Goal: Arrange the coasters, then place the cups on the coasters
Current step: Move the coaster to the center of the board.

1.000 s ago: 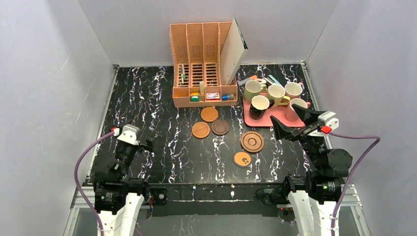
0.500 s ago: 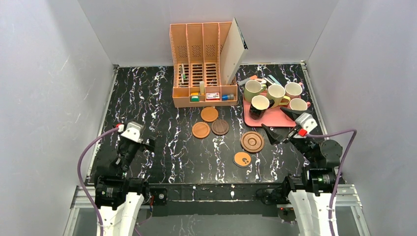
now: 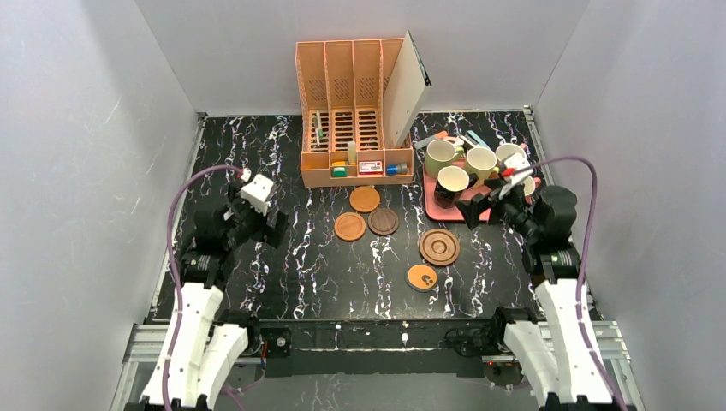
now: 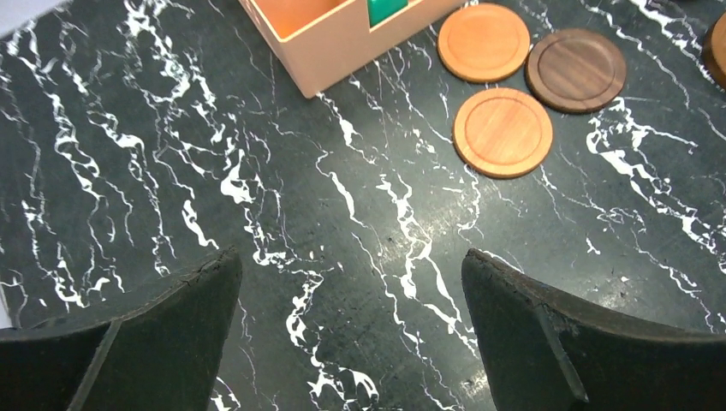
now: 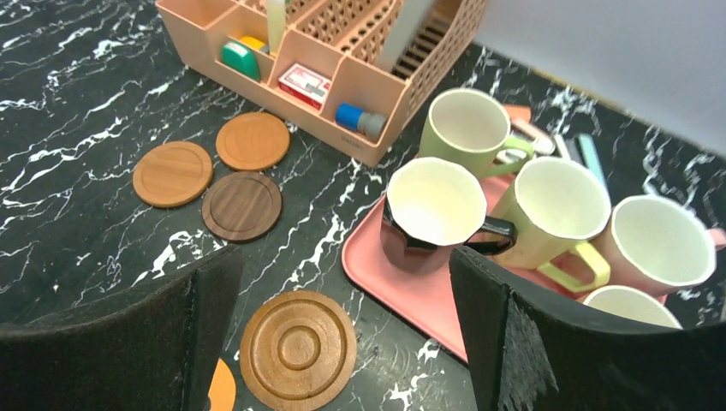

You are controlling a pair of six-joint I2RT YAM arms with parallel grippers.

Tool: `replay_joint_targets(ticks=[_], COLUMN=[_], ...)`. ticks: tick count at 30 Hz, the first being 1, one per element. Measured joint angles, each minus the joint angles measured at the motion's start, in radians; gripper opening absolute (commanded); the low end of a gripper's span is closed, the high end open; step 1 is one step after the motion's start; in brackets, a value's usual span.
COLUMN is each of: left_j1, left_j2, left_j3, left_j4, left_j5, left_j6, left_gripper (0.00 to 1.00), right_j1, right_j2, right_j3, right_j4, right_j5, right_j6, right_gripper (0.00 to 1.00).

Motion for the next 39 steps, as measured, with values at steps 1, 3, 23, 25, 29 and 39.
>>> replay_joint_targets(ticks=[1, 3, 23, 25, 29, 39], left_j1=[0.0, -0.001, -0.484, -0.484, -0.484, -0.484], left_j2=[0.021, 0.08, 0.455, 0.455, 0.479, 0.654], left_j3=[0.003, 0.028, 0.023, -0.003, -0.044, -0.072], left_j4=[0.002, 0.003, 0.287, 0.343, 0.449, 0.683], left_j5=[0.0, 0.001, -0.354, -0.361, -0.402, -0.408], left_j6=[0.003, 0.007, 0.109, 0.119, 0.126, 0.069], left_gripper=[0.98, 0.98, 0.98, 0.98, 0.98, 0.98], right_j1=[0.0, 0.0, 0.007, 0.01, 0.011, 0.011], right_j2=[0.04, 0.118, 0.1, 0.109, 0.111, 0.095], right_j3=[0.023, 0.079, 0.03, 0.026, 0.024, 0.002], right_j4=[-0.017, -0.061, -0.114, -0.108, -0.104, -0.095], right_j5=[0.007, 0.018, 0.141, 0.151, 0.164, 0.167], right_j6=[0.0, 0.0, -0.109, -0.12, -0.135, -0.157], right_gripper=[0.98, 0.98, 0.98, 0.98, 0.98, 0.98])
